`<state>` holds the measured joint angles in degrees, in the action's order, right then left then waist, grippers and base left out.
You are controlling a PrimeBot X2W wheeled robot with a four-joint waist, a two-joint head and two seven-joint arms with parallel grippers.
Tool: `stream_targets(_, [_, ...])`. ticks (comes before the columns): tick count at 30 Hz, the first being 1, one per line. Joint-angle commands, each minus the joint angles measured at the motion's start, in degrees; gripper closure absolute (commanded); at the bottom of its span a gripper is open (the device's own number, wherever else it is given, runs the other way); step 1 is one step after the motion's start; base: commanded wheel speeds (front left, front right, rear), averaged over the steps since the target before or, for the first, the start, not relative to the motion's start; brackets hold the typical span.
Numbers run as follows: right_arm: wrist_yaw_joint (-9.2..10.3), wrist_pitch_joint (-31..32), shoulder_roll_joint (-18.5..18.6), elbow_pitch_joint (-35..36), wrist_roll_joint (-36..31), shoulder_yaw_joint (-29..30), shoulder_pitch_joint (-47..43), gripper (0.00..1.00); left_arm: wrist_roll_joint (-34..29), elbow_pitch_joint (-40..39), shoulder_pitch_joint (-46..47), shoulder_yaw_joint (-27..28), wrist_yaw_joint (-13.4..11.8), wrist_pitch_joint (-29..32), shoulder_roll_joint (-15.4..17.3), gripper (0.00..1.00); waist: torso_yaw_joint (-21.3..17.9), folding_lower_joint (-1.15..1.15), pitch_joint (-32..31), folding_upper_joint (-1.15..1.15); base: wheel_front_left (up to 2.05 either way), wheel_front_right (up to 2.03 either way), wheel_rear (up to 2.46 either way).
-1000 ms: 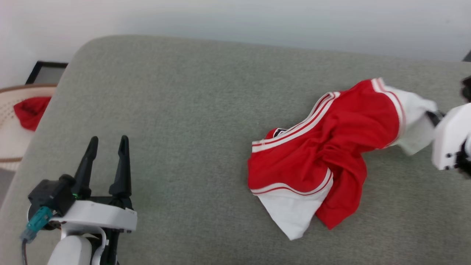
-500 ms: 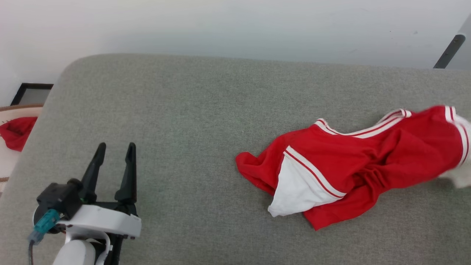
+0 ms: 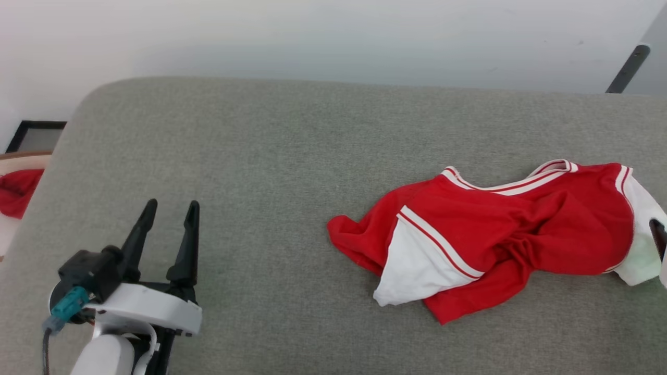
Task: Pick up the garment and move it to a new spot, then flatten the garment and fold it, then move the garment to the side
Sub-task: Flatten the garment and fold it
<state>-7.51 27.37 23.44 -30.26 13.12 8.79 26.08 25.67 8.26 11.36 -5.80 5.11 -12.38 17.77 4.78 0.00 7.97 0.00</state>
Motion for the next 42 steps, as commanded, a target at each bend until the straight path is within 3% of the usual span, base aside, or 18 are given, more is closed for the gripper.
stream_targets(1, [0.05,-0.83,0.43,0.34,0.44,-0.50,0.84,0.00,0.54,-0.41,0.19,-0.17,0.48,0.60,0.39,0.00,-0.58,0.00,-0.33,0.00,0.00,0.00,0.00])
stream_targets(9, [0.04,-6.22,-0.29,8.21,2.26,-2.84,1.70,0.00,4.72,-4.20,1.41,-2.12,1.43,9.81,2.63,0.00,-3.10,0.00,-1.50,0.00,0.00,0.00,0.00])
stream_targets(18, [0.04,-12.72,-4.84,19.99,2.30,-1.88,-3.69,0.00,15.49,-11.58,6.43,-5.83,1.35,31.42,4.65,0.00,-6.29,0.00,-1.76,0.00,0.00,0.00,0.00])
stream_targets(23, [0.04,-14.93,-7.81,24.68,1.36,-0.36,-6.87,0.00,19.76,-13.87,9.87,-7.45,-1.00,42.43,4.95,0.00,-7.66,0.00,-1.54,0.00,0.00,0.00,0.00])
stream_targets(27, [0.04,-17.15,-11.37,29.27,0.36,0.74,-10.43,0.00,23.39,-15.31,13.43,-10.24,-4.38,54.00,5.01,0.00,-9.50,0.00,-1.12,0.00,0.00,0.00,0.00])
stream_targets(32, [0.04,-17.63,-14.18,32.26,-0.03,1.23,-12.88,0.00,24.88,-14.54,15.32,-13.18,-8.61,63.82,5.36,0.00,-11.51,0.00,-0.29,0.00,0.00,0.00,0.00])
stream_targets(36, [0.04,-17.65,-15.78,33.88,-0.22,1.63,-14.14,0.00,25.49,-14.05,15.47,-15.05,-11.47,69.28,5.50,0.00,-12.88,0.00,0.77,0.00,0.00,0.00,0.00])
stream_targets(42, [0.04,-18.32,-16.71,34.89,-0.44,2.00,-14.78,0.00,24.99,-13.65,14.83,-16.76,-13.54,72.99,6.09,0.00,-14.50,0.00,2.36,0.00,0.00,0.00,0.00])
